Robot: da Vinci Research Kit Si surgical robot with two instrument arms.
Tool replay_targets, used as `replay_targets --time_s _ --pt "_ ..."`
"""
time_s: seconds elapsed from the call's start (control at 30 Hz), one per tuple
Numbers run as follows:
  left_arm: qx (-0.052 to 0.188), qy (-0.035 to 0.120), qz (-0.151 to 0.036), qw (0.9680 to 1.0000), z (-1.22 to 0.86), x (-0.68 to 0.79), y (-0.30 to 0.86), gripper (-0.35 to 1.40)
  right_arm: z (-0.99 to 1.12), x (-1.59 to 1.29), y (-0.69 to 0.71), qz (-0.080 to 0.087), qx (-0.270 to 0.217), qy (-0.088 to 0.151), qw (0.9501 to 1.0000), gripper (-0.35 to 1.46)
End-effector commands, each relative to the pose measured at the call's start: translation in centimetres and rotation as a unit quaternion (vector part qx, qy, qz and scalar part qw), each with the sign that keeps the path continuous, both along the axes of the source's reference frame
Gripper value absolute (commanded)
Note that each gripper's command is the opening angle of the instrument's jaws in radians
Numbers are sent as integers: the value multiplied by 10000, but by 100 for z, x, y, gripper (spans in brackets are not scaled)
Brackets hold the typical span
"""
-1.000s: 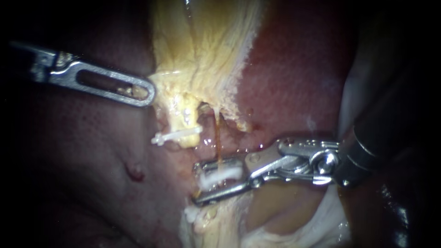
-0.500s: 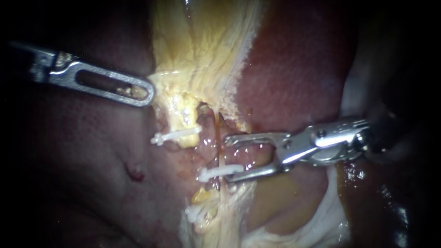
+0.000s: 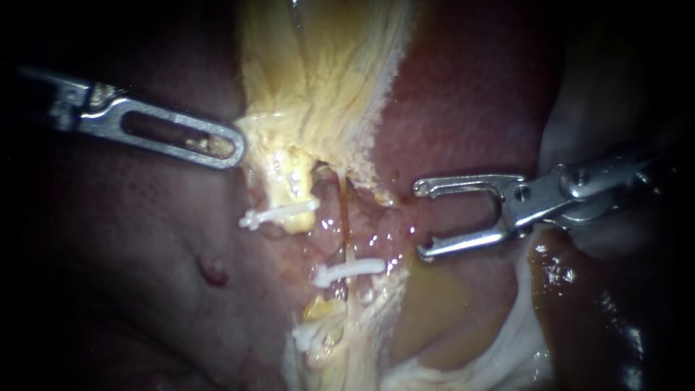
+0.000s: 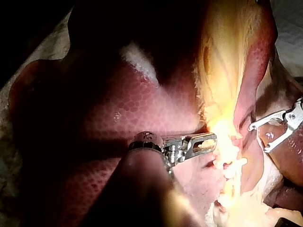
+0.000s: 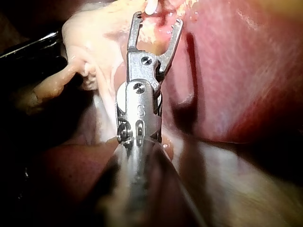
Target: Going back first clip right tube
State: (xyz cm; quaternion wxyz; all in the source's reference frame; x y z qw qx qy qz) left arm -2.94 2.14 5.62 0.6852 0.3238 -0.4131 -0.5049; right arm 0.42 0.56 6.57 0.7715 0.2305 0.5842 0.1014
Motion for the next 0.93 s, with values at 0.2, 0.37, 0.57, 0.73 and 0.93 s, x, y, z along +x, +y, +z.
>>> replay_targets --time_s 0.2,0.37,0.57,0.73,0.93 --pt "-28 -5 43 10000 25 -21 -8 -35 -2 -6 -1 -10 2 5 10000 50" --pt "-10 9 141 9999 45 -43 -11 -35 -4 -8 0 -15 8 9 10000 50" --pt "-7 14 233 9997 62 -58 -14 -35 -7 -10 1 -22 -10 17 10000 50" --pt "-5 10 237 9997 61 -58 -13 -35 -8 -11 2 -20 -6 16 10000 50" --pt "-2 7 241 9997 60 -57 -13 -35 -8 -11 2 -19 -5 16 10000 50"
